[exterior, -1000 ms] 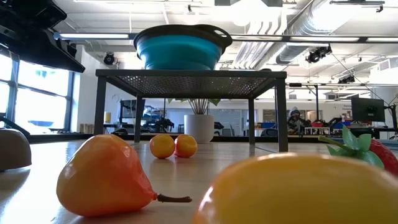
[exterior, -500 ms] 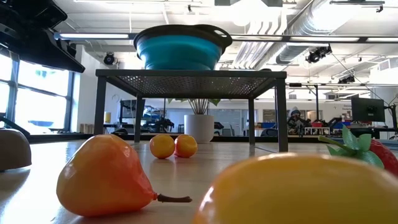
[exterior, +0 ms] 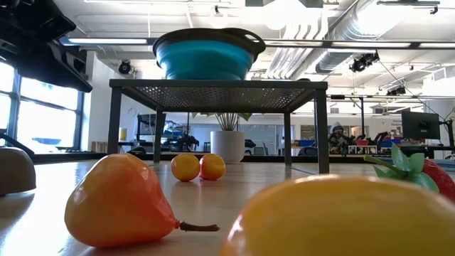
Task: Pick & Place Fruit
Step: Put the pear into the blue strainer bowl on the shelf
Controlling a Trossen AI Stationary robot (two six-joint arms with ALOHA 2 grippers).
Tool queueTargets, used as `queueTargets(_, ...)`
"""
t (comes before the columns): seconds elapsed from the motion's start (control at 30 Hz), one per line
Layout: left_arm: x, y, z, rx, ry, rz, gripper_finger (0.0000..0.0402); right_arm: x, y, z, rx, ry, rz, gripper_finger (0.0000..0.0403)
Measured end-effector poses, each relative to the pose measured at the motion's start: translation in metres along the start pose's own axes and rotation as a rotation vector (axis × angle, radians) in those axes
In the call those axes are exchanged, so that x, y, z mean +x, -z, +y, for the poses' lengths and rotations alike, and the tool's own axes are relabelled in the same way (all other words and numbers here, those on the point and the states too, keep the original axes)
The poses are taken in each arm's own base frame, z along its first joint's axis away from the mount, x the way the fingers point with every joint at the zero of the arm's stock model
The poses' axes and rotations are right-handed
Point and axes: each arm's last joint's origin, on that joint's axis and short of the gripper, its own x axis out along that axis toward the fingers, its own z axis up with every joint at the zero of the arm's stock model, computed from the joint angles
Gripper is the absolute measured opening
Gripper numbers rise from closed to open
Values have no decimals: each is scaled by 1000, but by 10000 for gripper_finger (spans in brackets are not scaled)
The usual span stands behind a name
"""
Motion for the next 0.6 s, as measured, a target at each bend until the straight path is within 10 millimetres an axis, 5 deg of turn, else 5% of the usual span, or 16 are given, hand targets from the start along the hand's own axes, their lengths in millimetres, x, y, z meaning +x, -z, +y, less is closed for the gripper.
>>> queueTargets(0.2, 0, 0, 0, -10, 0, -2, 22, 14, 4, 4, -2, -53, 46, 50)
queueTargets(0.6, 0, 0, 0, -11, 0, 0, 22, 96, 39, 20, 6, -109, 158, 50)
